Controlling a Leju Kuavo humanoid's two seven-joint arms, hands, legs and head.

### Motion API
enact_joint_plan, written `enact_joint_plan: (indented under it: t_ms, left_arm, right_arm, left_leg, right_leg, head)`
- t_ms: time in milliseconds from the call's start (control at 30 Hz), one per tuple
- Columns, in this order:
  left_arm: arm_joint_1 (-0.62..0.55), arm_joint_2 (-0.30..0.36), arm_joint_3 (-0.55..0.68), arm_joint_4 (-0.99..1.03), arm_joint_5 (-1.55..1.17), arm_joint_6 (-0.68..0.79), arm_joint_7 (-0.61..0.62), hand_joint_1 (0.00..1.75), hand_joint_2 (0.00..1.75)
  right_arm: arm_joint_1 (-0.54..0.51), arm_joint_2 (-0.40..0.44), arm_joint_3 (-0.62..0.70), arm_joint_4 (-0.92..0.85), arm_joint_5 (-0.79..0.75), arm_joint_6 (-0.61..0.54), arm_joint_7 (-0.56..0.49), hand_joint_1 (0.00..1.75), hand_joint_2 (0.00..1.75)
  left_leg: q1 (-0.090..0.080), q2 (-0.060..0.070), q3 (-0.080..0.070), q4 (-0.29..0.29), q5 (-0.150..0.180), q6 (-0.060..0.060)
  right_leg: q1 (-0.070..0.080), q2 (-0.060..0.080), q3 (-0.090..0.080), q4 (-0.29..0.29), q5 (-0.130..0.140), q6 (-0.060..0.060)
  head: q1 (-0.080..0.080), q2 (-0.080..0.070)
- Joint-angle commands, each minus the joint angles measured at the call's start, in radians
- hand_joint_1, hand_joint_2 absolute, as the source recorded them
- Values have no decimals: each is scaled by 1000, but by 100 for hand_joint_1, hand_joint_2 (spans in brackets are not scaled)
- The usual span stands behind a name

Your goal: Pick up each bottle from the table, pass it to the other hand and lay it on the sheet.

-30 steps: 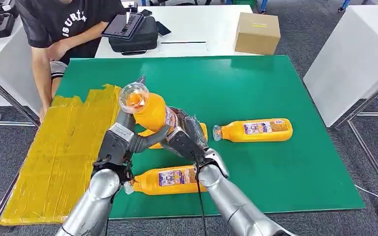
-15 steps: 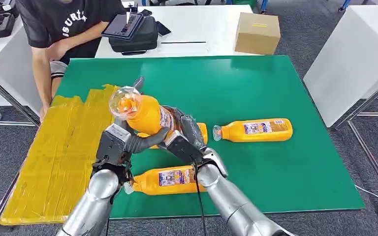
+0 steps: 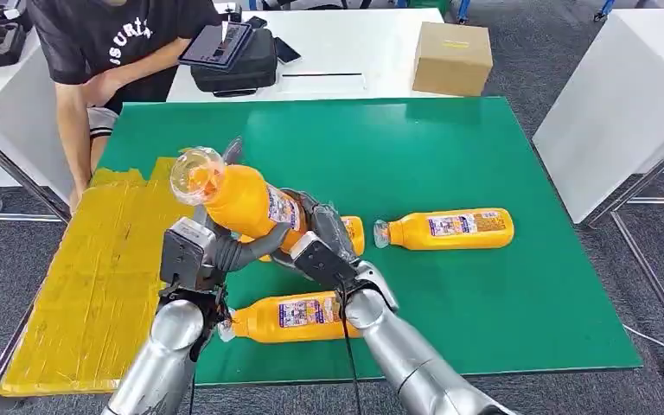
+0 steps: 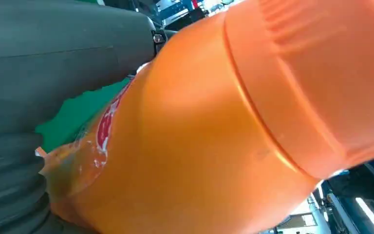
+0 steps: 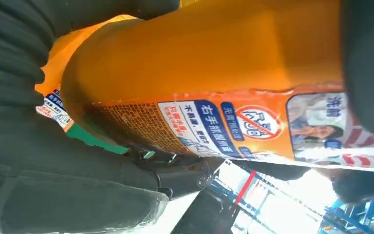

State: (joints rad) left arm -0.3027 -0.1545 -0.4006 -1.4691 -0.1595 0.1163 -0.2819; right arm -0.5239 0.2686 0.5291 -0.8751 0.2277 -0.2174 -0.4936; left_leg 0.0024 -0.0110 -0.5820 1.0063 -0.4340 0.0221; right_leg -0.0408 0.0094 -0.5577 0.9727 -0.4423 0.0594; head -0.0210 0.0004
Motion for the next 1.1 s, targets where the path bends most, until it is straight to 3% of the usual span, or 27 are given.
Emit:
enact_joint_plan:
  t_ms: [33, 67, 833, 1067, 1100]
  left_arm:
    - [-12, 10, 44, 1, 42, -21, 5, 157, 175]
    - [-10, 11, 42, -3, 42, -22, 5, 175, 175]
    - [-5, 7, 41, -13, 43, -23, 7, 175, 175]
    - [0, 12, 61, -16, 39, -5, 2, 175, 175]
    - [1, 12, 68, -18, 37, 0, 2, 175, 175]
  right_arm:
    - [-17, -27, 27, -5, 2, 3, -11, 175, 175]
    - [-15, -28, 28, -8, 3, 2, -11, 175, 175]
    - [-11, -34, 17, -18, 0, -5, -9, 175, 175]
    - [13, -53, 4, -105, 19, -46, 16, 173, 175]
    - [20, -57, 2, -136, 21, -52, 20, 101, 175]
  left_leg:
    - [1, 0, 0, 0, 0, -1]
    - [2, 1, 2, 1, -1, -2]
    - [1, 0, 0, 0, 0, -1]
    - [1, 0, 1, 0, 0, -1]
    - [0, 0, 0, 0, 0, -1]
  right_leg:
    - [1, -1, 1, 0, 0, -3]
    - [2, -1, 2, -1, 0, -6]
    - [1, -1, 1, 0, 0, -3]
    - [1, -2, 1, -1, 0, -4]
    - [1, -1, 0, 0, 0, -3]
  head:
    - [0, 0]
    - [0, 0]
    - [0, 0]
    - [0, 0]
    - [0, 0]
